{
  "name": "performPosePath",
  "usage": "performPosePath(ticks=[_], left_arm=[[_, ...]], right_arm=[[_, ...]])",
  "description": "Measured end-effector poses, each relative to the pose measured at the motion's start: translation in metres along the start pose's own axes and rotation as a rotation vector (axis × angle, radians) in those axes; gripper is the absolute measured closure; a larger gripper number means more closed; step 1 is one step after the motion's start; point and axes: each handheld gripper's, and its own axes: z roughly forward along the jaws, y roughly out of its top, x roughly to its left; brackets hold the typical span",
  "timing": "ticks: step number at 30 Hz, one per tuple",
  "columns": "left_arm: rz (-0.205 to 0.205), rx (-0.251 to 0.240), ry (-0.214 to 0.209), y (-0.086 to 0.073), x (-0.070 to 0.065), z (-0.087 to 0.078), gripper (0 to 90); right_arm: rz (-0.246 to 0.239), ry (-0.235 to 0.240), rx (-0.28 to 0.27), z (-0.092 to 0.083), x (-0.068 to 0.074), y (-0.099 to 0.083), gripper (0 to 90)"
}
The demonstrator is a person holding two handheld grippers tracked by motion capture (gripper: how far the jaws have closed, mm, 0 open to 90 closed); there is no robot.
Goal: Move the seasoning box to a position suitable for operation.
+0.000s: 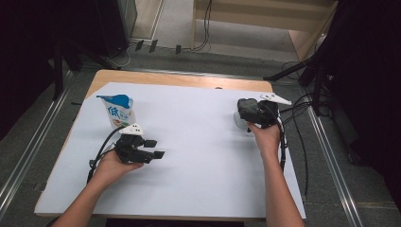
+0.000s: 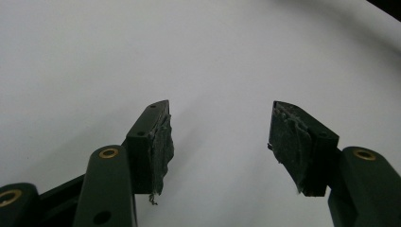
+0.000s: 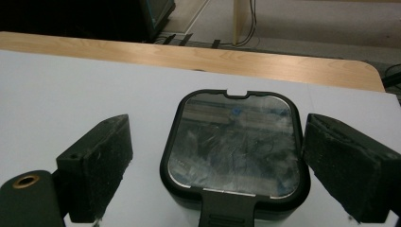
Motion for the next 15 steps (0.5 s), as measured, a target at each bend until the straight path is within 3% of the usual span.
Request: performPosePath(ticks=[3, 5, 15], left_arm=[[0.000, 0.005, -0.001, -0.001, 0.000, 0.000, 40.1], [-0.006, 0.004, 0.001, -0.003, 0.000, -0.001, 40.1], [-0.019, -0.006, 0.027, -0.009, 0.002, -0.009, 40.0]], right_arm=[[0.022, -0.003, 0.004, 0.002, -0.004, -0.001, 9.8], [0.025, -0.010, 0.040, 0.009, -0.008, -0.005, 9.3], [0.025, -0.034, 0.091, 0.032, -0.004, -0.017, 7.6]])
